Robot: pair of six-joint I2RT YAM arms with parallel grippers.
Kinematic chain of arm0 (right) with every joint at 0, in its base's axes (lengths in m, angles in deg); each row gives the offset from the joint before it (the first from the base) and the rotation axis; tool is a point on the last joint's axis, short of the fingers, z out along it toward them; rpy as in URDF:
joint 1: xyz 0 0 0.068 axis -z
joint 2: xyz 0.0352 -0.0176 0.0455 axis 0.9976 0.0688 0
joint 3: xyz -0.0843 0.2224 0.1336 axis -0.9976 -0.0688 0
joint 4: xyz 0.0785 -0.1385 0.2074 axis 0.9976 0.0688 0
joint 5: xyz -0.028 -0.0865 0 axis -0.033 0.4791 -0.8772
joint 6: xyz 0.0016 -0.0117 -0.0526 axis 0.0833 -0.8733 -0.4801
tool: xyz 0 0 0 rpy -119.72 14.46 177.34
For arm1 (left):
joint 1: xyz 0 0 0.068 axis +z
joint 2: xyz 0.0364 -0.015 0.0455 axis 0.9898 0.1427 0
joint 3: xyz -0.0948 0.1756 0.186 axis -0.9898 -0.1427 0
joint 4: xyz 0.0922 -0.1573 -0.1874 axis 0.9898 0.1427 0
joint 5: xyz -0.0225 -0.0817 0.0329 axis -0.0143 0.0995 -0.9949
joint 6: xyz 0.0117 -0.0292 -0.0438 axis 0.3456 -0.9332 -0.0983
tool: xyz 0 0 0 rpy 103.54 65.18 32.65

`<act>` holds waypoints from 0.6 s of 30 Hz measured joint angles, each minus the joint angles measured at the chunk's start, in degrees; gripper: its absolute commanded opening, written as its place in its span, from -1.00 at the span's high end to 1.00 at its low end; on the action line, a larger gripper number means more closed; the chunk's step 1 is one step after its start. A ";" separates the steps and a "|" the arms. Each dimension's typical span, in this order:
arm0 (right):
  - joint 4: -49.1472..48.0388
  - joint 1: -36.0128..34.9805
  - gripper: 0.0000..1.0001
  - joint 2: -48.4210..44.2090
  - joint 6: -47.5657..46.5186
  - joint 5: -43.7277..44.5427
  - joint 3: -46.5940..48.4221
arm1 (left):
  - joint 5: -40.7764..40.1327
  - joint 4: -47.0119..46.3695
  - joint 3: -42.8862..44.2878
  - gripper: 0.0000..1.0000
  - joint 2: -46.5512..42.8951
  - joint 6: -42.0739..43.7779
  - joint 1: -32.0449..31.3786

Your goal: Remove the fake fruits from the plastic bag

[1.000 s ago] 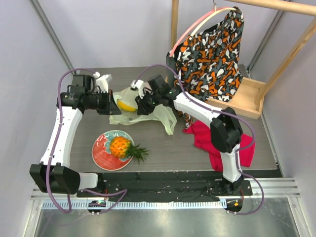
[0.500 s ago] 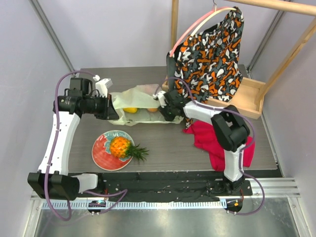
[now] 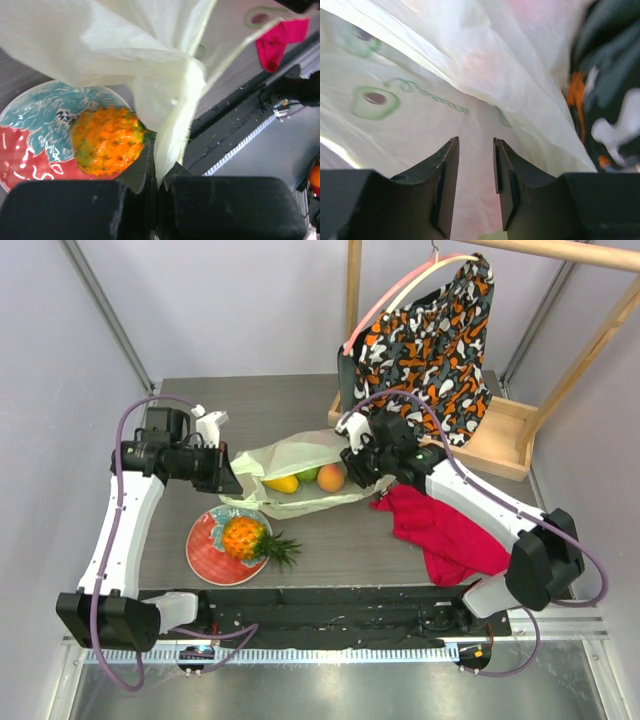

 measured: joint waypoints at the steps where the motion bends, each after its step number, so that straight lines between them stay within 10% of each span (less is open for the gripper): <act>1: 0.59 -0.02 0.19 1.31 0.00 -2.29 1.53 | -1.33 -0.55 -0.46 1.00 0.72 -0.85 0.00; 14: 0.31 -10.03 0.39 14.95 -0.39 -15.15 15.34 | -10.99 -7.48 -2.27 1.00 6.21 -14.23 2.12; 18: -1.05 -12.74 0.15 20.83 -0.04 -12.90 18.14 | -11.54 -6.84 -4.11 1.00 5.33 -14.95 3.52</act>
